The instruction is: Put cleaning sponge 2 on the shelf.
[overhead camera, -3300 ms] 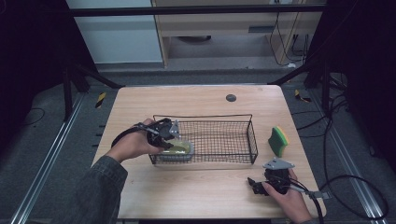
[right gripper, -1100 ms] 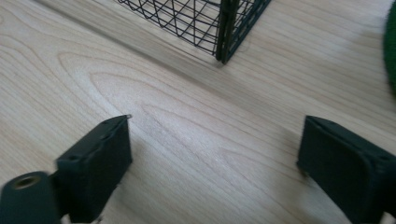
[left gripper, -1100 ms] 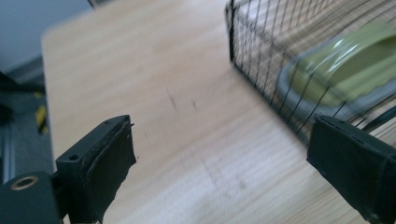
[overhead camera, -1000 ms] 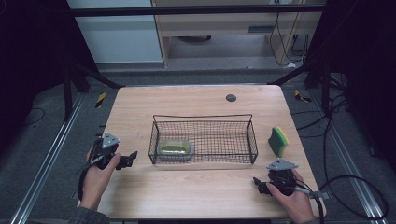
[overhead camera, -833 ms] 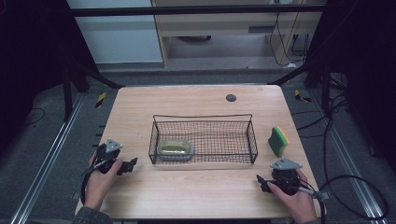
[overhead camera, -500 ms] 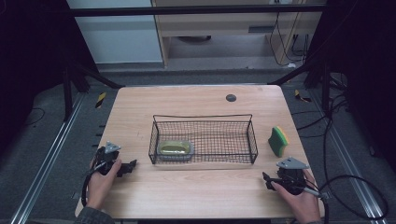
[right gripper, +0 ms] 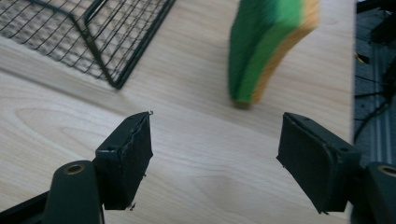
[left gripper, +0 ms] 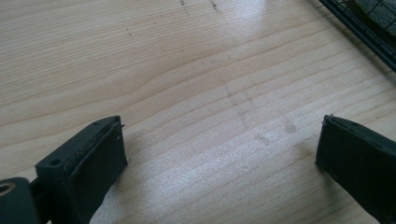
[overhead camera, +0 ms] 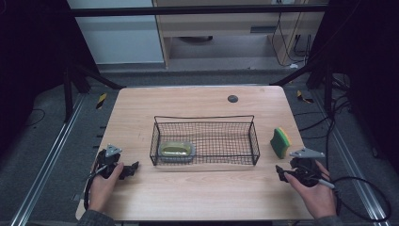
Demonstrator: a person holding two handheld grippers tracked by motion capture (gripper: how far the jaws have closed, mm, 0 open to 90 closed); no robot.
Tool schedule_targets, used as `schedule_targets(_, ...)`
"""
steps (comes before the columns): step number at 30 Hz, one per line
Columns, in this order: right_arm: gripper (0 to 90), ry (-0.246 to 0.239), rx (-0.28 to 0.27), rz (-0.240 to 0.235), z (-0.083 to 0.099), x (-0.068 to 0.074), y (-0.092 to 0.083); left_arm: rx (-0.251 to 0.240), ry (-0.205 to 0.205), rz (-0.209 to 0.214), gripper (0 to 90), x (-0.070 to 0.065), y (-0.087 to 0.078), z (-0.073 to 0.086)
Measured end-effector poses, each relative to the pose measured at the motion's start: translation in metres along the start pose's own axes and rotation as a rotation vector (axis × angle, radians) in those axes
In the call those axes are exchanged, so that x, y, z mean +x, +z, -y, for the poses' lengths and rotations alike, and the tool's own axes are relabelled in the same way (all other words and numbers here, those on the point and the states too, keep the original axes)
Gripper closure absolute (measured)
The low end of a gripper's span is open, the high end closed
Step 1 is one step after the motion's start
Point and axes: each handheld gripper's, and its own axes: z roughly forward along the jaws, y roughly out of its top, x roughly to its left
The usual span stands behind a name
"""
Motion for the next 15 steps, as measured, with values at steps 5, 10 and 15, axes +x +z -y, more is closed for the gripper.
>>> schedule_targets(5,25.9,0.032,0.062,0.019,-0.029,-0.017,-0.008,0.002,0.0,0.001,0.0,0.0,0.0,0.0)
schedule_targets(10,28.8,0.084,0.117,0.014,-0.058,-0.035,-0.001,0.002,0.0,0.001,0.0,0.0,0.0,0.0)
schedule_targets(15,32.4,0.078,0.162,-0.006,-0.081,-0.037,0.01,0.002,0.0,0.001,0.0,0.0,0.0,0.0)
